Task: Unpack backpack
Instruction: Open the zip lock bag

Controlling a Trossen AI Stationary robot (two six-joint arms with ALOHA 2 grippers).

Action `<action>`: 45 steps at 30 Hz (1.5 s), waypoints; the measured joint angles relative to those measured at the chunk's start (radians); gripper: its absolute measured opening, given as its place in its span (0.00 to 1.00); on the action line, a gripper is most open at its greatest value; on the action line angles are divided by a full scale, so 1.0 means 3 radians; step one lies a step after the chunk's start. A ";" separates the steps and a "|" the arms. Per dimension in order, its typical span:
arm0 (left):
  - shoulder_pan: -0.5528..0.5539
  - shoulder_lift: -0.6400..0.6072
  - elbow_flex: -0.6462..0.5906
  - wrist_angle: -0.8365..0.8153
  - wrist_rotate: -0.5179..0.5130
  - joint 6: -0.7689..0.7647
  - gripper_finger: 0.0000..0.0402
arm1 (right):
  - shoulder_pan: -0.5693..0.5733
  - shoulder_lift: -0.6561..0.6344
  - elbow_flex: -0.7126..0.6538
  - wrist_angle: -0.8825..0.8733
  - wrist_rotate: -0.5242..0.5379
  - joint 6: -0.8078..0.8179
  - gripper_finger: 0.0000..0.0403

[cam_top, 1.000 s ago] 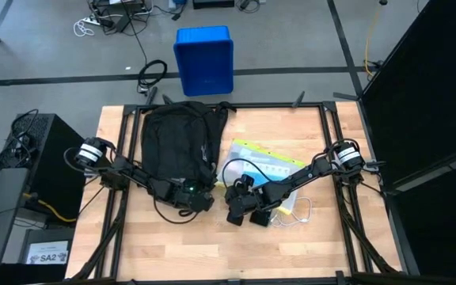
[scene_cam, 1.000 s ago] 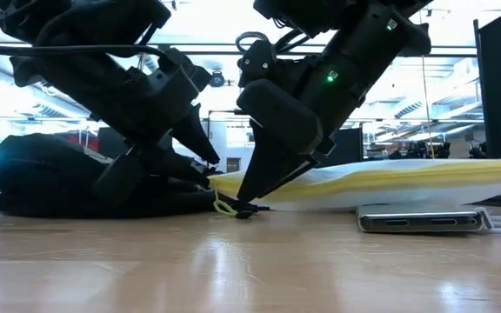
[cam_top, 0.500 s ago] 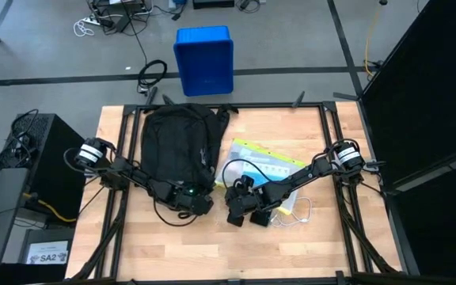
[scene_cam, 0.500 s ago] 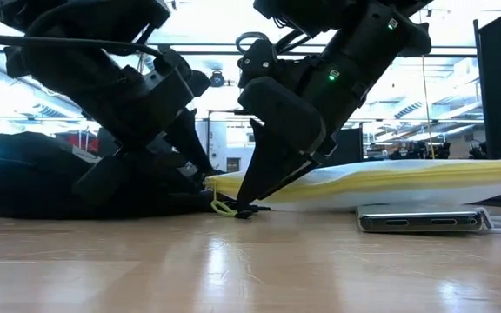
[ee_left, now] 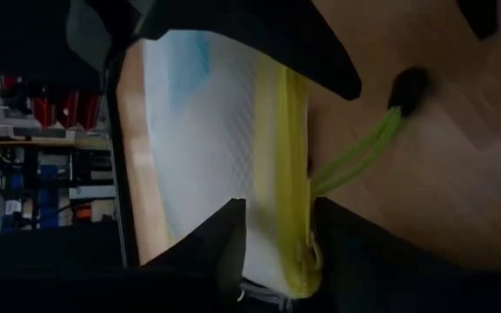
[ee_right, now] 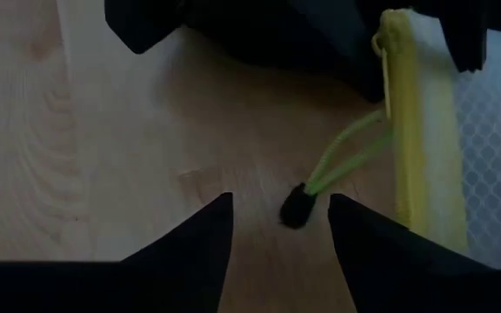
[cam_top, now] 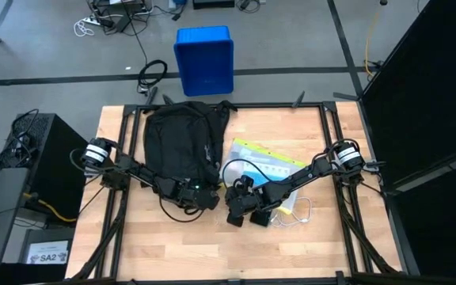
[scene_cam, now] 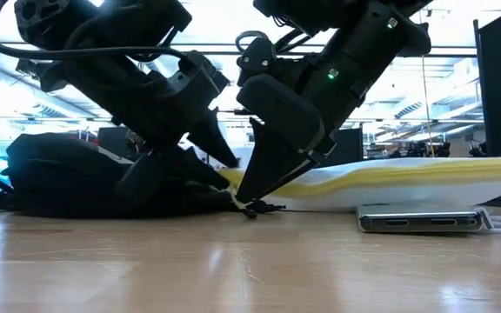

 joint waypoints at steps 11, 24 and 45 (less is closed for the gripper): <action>-0.0002 0.0000 0.0014 -0.0084 0.0021 -0.0104 0.04 | 0.0001 0.0000 0.0000 -0.0017 -0.0006 -0.0023 0.42; -0.0464 0.0047 0.0795 -0.1482 -0.0271 -0.0602 0.03 | 0.0024 0.0000 0.0005 -0.0457 -0.0091 0.0100 0.40; -0.0803 0.0029 0.1375 -0.2169 0.0575 -0.1617 0.05 | 0.0070 -0.0014 0.0004 -0.0800 -0.0158 -0.0123 0.17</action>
